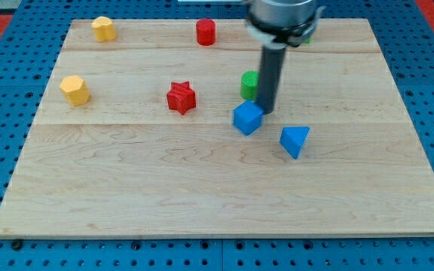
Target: Move the green circle towards center right
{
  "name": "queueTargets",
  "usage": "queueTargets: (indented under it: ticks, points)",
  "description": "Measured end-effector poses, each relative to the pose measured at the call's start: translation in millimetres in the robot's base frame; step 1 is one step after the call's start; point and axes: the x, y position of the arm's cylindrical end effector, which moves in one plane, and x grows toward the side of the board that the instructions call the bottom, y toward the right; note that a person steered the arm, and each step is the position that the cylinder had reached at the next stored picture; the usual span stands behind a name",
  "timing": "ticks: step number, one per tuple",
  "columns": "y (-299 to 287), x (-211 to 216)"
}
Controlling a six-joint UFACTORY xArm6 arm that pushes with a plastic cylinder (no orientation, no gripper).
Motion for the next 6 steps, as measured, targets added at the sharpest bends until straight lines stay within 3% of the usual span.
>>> queueTargets:
  ticks: [1,2,3,4,5,6]
  points:
    - [-46.7,-8.1]
    - [-32.9,-64.8]
    - [-36.8,-78.7]
    - [43.8,-67.6]
    - [78.1,-23.0]
    - [100.8,-16.8]
